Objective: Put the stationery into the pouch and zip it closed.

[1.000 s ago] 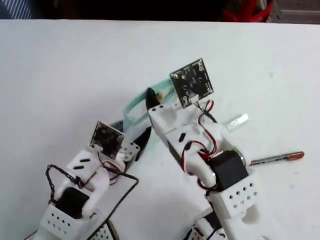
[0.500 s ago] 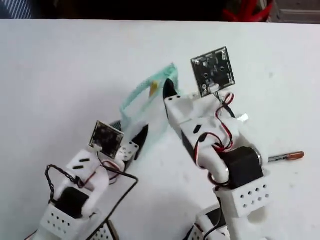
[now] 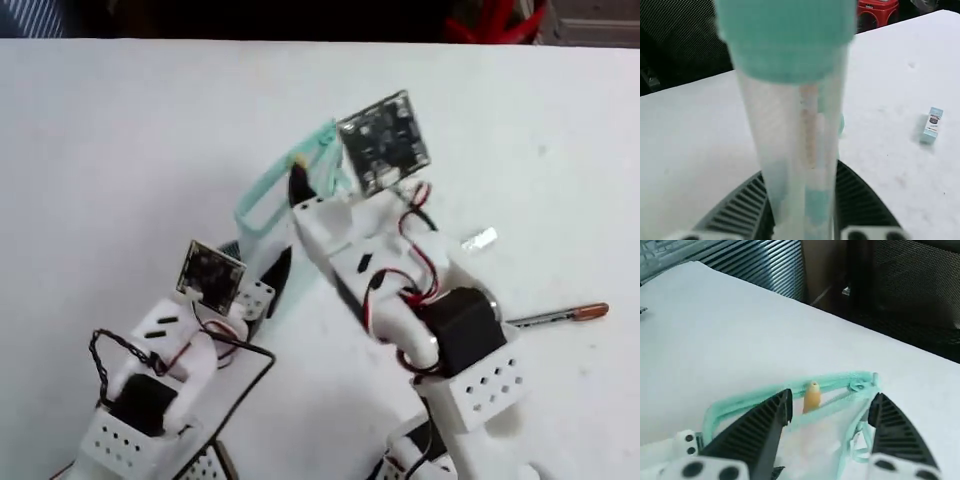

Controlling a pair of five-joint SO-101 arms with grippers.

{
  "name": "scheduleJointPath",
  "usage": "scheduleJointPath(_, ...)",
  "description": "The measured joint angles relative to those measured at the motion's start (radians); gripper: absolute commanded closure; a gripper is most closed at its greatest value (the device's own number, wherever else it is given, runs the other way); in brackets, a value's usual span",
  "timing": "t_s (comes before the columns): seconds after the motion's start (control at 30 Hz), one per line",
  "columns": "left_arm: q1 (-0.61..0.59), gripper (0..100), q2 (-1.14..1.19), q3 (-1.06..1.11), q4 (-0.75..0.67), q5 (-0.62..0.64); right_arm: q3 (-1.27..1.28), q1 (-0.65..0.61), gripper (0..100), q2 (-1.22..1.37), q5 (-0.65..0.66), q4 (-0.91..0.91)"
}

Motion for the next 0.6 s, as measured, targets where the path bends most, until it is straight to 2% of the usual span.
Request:
scheduleJointPath(0.13, 0.000, 87, 0.000, 0.000, 0.000, 0.000, -0.002, -0.006, 75.2, 0.035, 0.000, 0.000)
scheduleJointPath(0.3, 0.000, 87, 0.000, 0.000, 0.000, 0.000, -0.023, 0.035, 82.2, 0.137, 0.000, -0.021)
scheduleJointPath(0.47, 0.000, 87, 0.000, 0.000, 0.000, 0.000, -0.066, 0.058, 99.1, 0.195, 0.000, -0.025)
scheduleJointPath(0.5, 0.000, 87, 0.000, 0.000, 0.000, 0.000, -0.068, 0.060, 96.7, 0.195, 0.000, -0.025)
scheduleJointPath(0.6, 0.000, 87, 0.000, 0.000, 0.000, 0.000, -0.069, 0.066, 98.1, 0.195, 0.000, -0.025)
